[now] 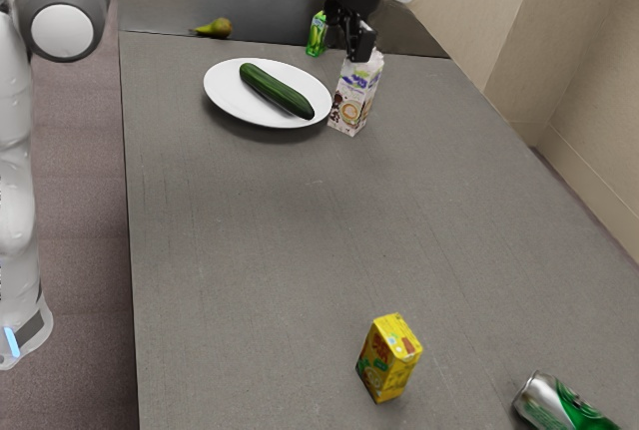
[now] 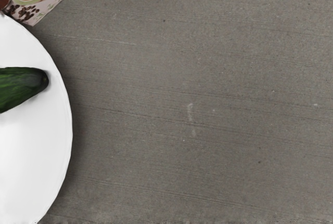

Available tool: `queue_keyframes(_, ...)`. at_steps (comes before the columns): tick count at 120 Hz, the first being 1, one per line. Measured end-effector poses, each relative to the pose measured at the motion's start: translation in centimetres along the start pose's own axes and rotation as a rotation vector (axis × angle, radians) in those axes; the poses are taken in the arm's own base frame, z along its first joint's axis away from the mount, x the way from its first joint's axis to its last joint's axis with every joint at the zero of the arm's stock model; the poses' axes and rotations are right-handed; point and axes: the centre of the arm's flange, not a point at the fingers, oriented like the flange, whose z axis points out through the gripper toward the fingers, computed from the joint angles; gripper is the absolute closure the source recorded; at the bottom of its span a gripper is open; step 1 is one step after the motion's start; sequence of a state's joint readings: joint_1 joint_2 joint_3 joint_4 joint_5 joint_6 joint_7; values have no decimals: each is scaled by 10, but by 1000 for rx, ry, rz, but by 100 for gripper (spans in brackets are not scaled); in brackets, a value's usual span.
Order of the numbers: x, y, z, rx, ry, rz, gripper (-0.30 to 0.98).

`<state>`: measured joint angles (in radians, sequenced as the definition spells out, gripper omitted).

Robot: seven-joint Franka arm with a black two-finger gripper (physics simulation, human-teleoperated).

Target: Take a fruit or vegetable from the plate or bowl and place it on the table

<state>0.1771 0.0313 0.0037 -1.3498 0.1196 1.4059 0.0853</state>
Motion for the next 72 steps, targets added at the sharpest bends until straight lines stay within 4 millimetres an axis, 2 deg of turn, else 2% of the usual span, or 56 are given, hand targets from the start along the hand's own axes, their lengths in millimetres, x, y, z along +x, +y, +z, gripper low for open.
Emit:
queue_keyframes(14,-19,-61,-2,-6,-5,37,0)
queue_keyframes(30,-34,-130,37,32,-62,136,0)
queue_keyframes(39,-58,-156,53,40,-62,223,0)
queue_keyframes(44,-59,-148,60,47,-49,319,0)
queue_keyframes(54,-35,-84,66,69,-10,609,0)
queue_keyframes(59,-26,-62,73,76,-1,726,0)
queue_keyframes(64,-22,-55,77,83,12,810,0)
queue_keyframes(72,-18,-60,81,95,24,906,0)
